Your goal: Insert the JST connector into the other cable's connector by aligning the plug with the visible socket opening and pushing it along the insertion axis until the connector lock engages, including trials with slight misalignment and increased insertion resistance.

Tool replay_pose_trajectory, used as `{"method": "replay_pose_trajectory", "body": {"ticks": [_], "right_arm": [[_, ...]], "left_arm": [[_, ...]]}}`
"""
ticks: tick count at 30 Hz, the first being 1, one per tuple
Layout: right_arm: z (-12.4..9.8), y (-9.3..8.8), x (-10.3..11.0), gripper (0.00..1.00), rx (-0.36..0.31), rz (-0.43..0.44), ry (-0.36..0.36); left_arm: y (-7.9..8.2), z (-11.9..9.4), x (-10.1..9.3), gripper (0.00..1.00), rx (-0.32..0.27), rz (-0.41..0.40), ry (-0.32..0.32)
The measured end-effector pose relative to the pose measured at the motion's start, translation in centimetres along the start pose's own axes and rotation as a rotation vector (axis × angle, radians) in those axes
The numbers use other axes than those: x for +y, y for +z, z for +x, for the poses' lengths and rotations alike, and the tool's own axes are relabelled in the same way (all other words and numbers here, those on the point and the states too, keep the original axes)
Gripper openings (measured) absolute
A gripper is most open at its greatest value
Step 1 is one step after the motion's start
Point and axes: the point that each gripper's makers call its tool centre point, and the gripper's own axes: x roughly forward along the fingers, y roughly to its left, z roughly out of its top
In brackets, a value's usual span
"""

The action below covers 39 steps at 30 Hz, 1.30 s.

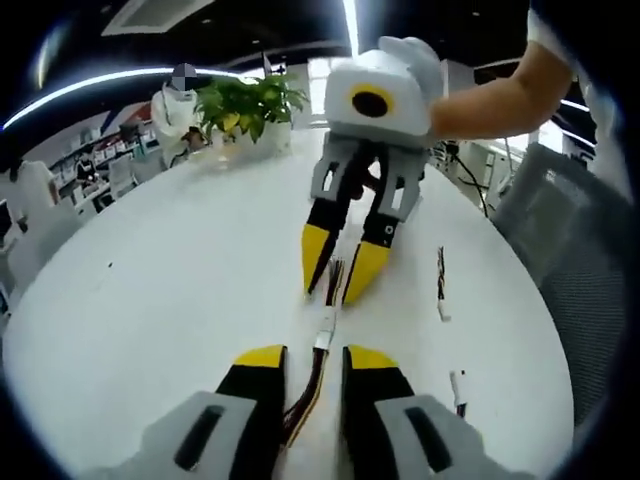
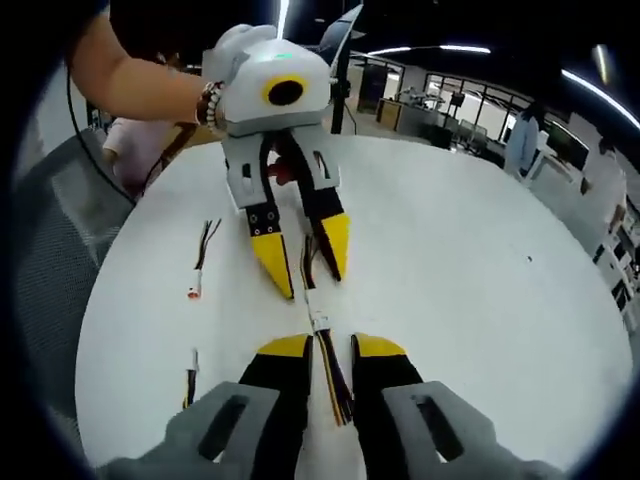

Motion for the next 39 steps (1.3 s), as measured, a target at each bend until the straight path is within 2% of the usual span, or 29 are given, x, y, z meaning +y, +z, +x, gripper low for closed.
{"method": "replay_pose_trajectory", "body": {"ticks": [1,3,4,5,8,10,12,14,16,19,23,27,28,30,32,35,39], "right_arm": [[-0.4,0.7,0.2,0.18,-0.045,0.025,0.009],[-1.5,2.3,0.7,0.21,-0.164,0.106,0.04],[-2.1,2.8,0.7,0.22,-0.205,0.122,0.039],[-2.8,3.4,1.0,0.23,-0.251,0.127,0.044],[-4.1,4.1,2.1,0.31,-0.328,0.178,0.075],[-4.9,4.2,2.9,0.34,-0.348,0.183,0.09],[-5.6,4.4,3.8,0.35,-0.364,0.167,0.095],[-6.2,4.5,4.5,0.35,-0.371,0.158,0.096],[-6.8,4.5,5.3,0.35,-0.377,0.148,0.088],[-7.8,4.8,6.4,0.34,-0.403,0.141,0.079],[-8.5,5.4,7.1,0.29,-0.444,0.146,0.073],[-8.7,4.7,7.6,0.29,-0.464,0.175,0.063],[-8.6,4.4,7.7,0.28,-0.459,0.18,0.059],[-8.5,3.8,8.1,0.27,-0.443,0.178,0.058],[-8.3,3.3,8.1,0.27,-0.441,0.177,0.047],[-7.8,2.5,8.0,0.27,-0.45,0.229,0.048],[-6.6,0.8,8.8,0.26,-0.375,0.212,0.07]], "left_arm": [[0.5,-0.3,-0.2,0.2,-0.038,-0.028,-0.006],[2.0,-1.4,-0.6,0.23,-0.155,-0.046,-0.015],[2.2,-1.8,-0.9,0.24,-0.185,-0.059,-0.023],[2.4,-2.1,-1.3,0.24,-0.202,-0.072,-0.037],[2.4,-3.3,-2.5,0.3,-0.244,-0.148,-0.06],[2.0,-3.9,-3.0,0.3,-0.246,-0.126,-0.055],[1.6,-4.7,-3.7,0.29,-0.256,-0.135,-0.052],[1.8,-5.5,-4.6,0.32,-0.296,-0.211,-0.069],[1.5,-6.4,-5.3,0.34,-0.309,-0.182,-0.048],[0.8,-7.3,-6.6,0.33,-0.29,-0.166,-0.023],[0.4,-7.4,-8.1,0.37,-0.282,-0.134,-0.018],[0.0,-7.2,-8.8,0.34,-0.284,-0.118,0.006],[-0.5,-7.1,-8.2,0.33,-0.275,-0.135,0.052],[-0.6,-6.9,-8.5,0.34,-0.293,-0.155,0.04],[-1.0,-6.6,-8.9,0.34,-0.281,-0.153,0.037],[-1.1,-6.1,-9.2,0.32,-0.279,-0.156,0.03],[-1.5,-5.2,-9.3,0.33,-0.267,-0.157,0.028]]}}
